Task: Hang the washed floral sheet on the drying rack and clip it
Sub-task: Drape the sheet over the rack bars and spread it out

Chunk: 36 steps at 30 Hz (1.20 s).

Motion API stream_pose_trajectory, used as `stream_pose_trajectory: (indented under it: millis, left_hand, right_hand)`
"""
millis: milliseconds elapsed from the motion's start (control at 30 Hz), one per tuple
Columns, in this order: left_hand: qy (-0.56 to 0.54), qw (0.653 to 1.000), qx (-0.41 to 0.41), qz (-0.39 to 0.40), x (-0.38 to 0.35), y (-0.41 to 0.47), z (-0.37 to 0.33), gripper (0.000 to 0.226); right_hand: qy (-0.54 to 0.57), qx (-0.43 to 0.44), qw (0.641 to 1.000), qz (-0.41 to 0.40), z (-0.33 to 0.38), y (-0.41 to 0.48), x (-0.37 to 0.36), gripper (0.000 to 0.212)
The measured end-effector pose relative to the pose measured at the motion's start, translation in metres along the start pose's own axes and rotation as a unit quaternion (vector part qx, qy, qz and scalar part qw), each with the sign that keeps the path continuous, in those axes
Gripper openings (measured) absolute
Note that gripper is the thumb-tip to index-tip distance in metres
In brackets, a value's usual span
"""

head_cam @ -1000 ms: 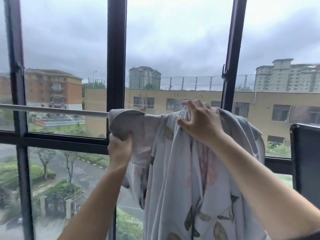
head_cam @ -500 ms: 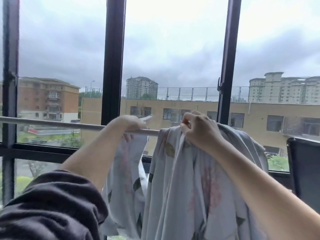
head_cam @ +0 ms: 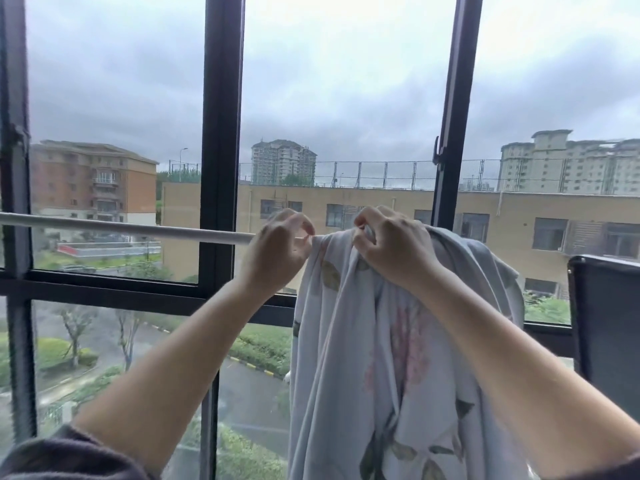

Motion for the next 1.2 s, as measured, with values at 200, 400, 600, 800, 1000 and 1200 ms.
stream_pose_trajectory:
  millis: [200,400,600,800,1000,1200]
  left_hand:
    - [0.002,0.993,0.097,0.064,-0.011,-0.018,-0.012,0.031]
    - [-0.041,0.973,0.175,0.143,-0.028,-0.022,-0.017,0.027]
    - [-0.117,0.976,0.177,0.039,-0.015,-0.024,-0.023,0.036]
    - [-0.367,0.865,0.325,-0.107,-0.006,-0.001,-0.003,0.042]
    - [-0.127,0.94,0.296,-0.111,0.029,0.025,0.008,0.038]
    - [0.043,0.986,0.16,-0.012,0.008,0.018,-0.028,0.02]
  right_hand:
    - [-0.037,-0.052,0.998,0.014,-0.013,-0.015,-0.003,0.039]
    - [-0.05,-0.041,0.998,0.022,-0.016,-0.024,0.004,0.045]
    - [-0.032,-0.076,0.996,0.026,-0.034,-0.026,0.008,0.042]
    - [-0.064,-0.139,0.986,0.061,-0.048,-0.027,0.008,0.053]
    - [-0.084,-0.147,0.984,0.056,-0.056,-0.031,0.005,0.053]
    - [-0.089,-0.134,0.986,0.035,-0.061,-0.033,0.0,0.041]
Point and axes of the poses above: each hand's wrist, its own y-axis towards the middle knuckle, its own x-axis out of the back of the hand, z = x × y, the point moved 6 cm from there along y, towards the middle knuckle, and after that the axes turned 13 degrees about -y, right-handed, at the moved point
